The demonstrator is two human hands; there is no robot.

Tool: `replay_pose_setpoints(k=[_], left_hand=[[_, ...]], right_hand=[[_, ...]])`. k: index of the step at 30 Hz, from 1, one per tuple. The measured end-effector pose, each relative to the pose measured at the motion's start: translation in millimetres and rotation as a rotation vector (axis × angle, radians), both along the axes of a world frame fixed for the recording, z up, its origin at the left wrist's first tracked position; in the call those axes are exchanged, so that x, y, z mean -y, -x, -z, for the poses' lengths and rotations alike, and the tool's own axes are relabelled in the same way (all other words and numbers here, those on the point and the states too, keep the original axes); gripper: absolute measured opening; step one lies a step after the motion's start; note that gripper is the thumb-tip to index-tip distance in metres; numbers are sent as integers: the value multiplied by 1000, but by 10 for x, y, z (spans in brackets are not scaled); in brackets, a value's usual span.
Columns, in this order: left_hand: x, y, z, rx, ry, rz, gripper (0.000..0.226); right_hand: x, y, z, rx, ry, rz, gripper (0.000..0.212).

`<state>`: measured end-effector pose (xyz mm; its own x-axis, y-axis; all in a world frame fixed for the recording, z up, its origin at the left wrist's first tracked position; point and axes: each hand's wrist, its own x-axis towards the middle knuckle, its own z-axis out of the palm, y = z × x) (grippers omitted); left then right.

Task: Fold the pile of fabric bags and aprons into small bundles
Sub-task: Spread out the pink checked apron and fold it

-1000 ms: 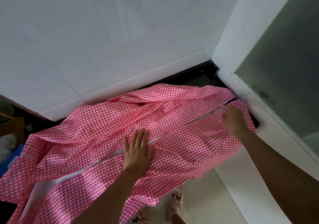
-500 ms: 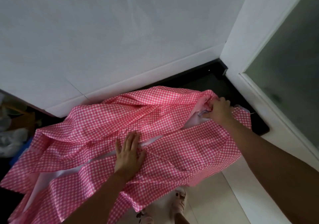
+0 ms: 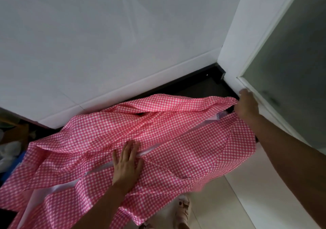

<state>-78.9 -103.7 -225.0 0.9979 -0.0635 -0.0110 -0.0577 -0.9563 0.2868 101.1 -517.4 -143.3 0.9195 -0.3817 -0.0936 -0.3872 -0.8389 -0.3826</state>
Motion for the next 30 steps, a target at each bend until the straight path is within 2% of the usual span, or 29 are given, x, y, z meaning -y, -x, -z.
replay_pose_setpoints(k=[3, 5, 6, 7, 9, 10, 11, 13, 14, 15, 16, 17, 18, 20, 22, 26, 30], left_hand=[[11, -40, 23, 11, 6, 33, 47], [86, -81, -12, 47, 14, 89, 33], [153, -119, -53, 72, 37, 122, 32], [238, -165, -98, 100, 83, 160, 37], [463, -297, -244, 138, 162, 213, 45], [586, -370, -313, 137, 169, 238, 48], [698, -440, -357, 130, 157, 264, 49], [915, -603, -374, 87, 107, 324, 51], [1003, -670, -350, 55, 72, 361, 56], [1070, -718, -301, 25, 35, 402, 62], [1111, -754, -230, -4, -3, 443, 66], [1131, -780, -155, -35, -37, 476, 66], [1128, -790, -81, -62, -62, 493, 65], [1069, -793, 32, -86, -83, 487, 59], [1050, -838, 77, -87, -83, 475, 54], [1061, -965, 51, -89, -93, 452, 52], [1035, -1068, 46, -91, -80, 431, 51]], right_hand=[[126, -58, -57, -236, -27, -209, 36], [87, -79, -233, -510, 64, -328, 33], [57, -109, -285, -537, 109, -355, 34], [26, -150, -317, -469, 134, -373, 35], [-27, -234, -271, -196, 16, -337, 43], [-67, -251, -247, -126, -61, -355, 48], [-112, -266, -233, -135, -121, -409, 55], [-186, -337, -148, -293, -87, -529, 74], [-238, -367, -110, -371, -50, -558, 77], [-275, -397, -56, -433, -9, -564, 65], [-310, -436, -6, -450, 22, -537, 42], [-339, -492, 22, -418, 48, -480, 21], [-349, -546, 26, -325, 50, -410, 12], [-352, -663, -9, -36, -24, -265, 13], [-284, -782, -85, 185, -198, -157, 15], [-236, -697, -244, 195, -393, -188, 31], [4, -126, -230, 149, -372, -75, 24]])
